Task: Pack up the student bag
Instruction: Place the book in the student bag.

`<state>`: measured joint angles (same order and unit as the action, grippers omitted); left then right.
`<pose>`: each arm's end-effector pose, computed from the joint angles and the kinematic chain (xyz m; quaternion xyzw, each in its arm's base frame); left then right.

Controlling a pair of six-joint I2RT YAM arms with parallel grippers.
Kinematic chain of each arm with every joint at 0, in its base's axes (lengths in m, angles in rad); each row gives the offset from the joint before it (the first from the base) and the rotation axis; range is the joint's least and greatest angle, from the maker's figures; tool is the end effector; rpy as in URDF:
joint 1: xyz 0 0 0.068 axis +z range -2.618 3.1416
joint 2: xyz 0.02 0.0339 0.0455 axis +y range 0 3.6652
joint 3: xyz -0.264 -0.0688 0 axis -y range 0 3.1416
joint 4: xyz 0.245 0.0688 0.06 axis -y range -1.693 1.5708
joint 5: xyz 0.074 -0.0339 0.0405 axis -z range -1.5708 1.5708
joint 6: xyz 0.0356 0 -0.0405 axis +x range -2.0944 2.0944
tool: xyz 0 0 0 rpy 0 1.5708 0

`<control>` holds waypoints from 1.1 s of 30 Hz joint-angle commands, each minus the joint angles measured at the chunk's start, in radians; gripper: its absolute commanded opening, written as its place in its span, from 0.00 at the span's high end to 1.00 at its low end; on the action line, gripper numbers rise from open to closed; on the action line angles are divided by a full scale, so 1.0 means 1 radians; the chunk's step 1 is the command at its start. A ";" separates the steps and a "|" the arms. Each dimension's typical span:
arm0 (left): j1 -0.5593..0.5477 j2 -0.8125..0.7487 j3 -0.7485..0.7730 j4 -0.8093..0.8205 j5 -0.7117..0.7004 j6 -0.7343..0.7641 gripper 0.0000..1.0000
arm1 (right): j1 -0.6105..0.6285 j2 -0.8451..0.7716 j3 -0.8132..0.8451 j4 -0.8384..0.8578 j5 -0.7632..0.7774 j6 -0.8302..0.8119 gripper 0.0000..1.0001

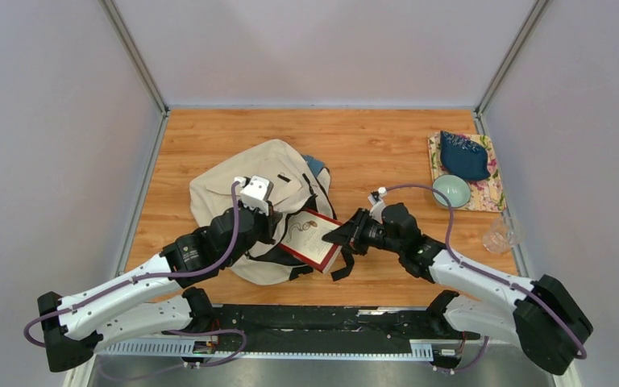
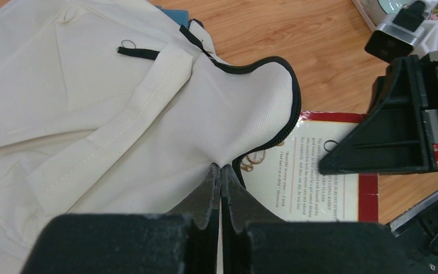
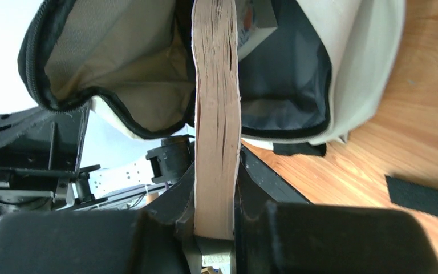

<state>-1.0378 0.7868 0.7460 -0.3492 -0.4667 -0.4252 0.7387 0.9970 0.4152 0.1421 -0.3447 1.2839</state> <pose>0.1046 -0.1458 0.3102 0.1210 0.8094 -0.2188 0.5314 0.1484 0.1514 0.2050 0.1354 0.8258 0.5243 0.1575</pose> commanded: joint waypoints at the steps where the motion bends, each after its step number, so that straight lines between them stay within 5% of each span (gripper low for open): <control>1: 0.001 -0.021 0.024 0.110 0.045 -0.006 1.00 | 0.011 0.124 0.065 0.370 -0.036 0.095 1.00; 10: 0.001 -0.026 0.026 0.127 0.085 -0.017 1.00 | 0.053 0.457 0.213 0.596 0.028 0.187 1.00; 18: 0.001 -0.029 0.012 0.118 0.100 -0.055 1.00 | 0.185 0.728 0.318 0.582 0.383 0.204 0.98; 25: 0.001 -0.052 -0.025 0.105 0.099 -0.083 1.00 | 0.197 0.905 0.349 0.657 0.268 0.198 0.60; 29: 0.001 -0.064 -0.033 0.088 0.092 -0.089 1.00 | 0.192 0.867 0.277 0.677 0.199 0.154 0.44; 30: 0.001 -0.069 -0.037 0.088 0.091 -0.089 1.00 | 0.192 0.849 0.260 0.663 0.190 0.138 0.33; 33: 0.001 -0.077 -0.043 0.087 0.086 -0.090 1.00 | 0.197 0.775 0.243 0.571 0.168 0.072 0.31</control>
<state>-1.0336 0.7448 0.6994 -0.3252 -0.3943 -0.4915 0.9337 1.8725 0.6846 0.7509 -0.1341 1.4376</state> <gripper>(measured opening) 0.007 0.676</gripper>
